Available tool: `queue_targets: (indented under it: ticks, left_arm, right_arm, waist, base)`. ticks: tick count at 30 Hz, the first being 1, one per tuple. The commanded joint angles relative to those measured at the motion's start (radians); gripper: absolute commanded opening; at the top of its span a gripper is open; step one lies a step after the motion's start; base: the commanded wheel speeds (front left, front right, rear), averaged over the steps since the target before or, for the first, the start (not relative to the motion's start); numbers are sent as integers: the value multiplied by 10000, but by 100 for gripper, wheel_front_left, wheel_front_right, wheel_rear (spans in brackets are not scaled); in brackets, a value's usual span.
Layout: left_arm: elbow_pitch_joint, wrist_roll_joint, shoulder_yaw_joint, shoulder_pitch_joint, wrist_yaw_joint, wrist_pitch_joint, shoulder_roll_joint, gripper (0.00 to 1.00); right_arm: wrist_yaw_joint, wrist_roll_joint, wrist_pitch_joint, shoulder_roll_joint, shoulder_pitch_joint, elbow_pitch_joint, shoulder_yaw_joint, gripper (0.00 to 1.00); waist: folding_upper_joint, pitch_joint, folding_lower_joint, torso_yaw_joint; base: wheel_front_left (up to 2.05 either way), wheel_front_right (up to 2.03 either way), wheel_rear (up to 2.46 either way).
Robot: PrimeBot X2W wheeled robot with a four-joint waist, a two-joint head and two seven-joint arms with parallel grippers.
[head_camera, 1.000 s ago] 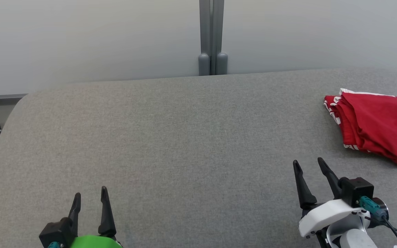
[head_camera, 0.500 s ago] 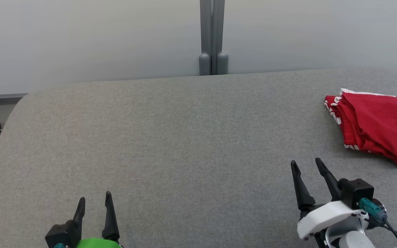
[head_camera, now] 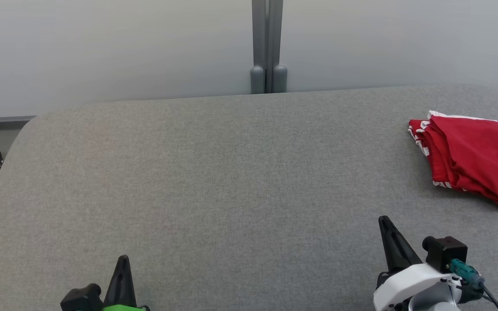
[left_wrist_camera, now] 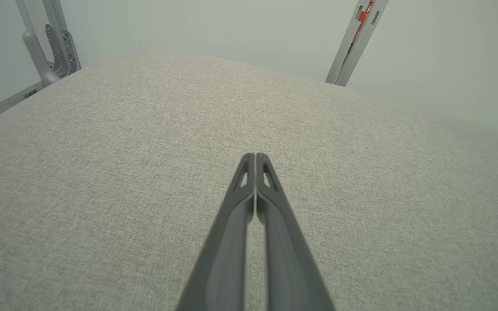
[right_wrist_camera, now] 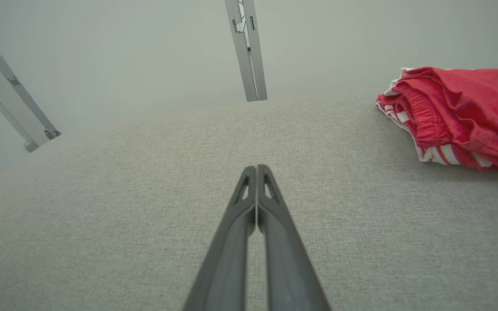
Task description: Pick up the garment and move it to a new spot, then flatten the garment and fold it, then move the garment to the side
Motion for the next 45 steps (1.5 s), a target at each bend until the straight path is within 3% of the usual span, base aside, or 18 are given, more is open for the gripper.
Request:
queue_targets:
  ticks: [1, 20, 45]
  left_arm:
    - [-144, -420, 121, -157, -82, 108, 0, 0]
    - [-348, -3344, 695, -573, -517, 974, -59, 0]
    - [-531, -6322, 1298, -1000, -967, 1878, -113, 0]
  right_arm:
    - [0, 500, 75, -20, -184, -142, -83, 0]
    - [-2, 3836, 840, -33, -416, -252, -527, 0]
    - [-4, 7236, 1621, -49, -649, -346, -980, 0]
  waist:
    - [0, 5, 0, -9]
    - [0, 66, 0, -93]
    - [0, 146, 0, -203]
  base:
    - [0, 0, 0]
    - [0, 0, 0]
    - [0, 0, 0]
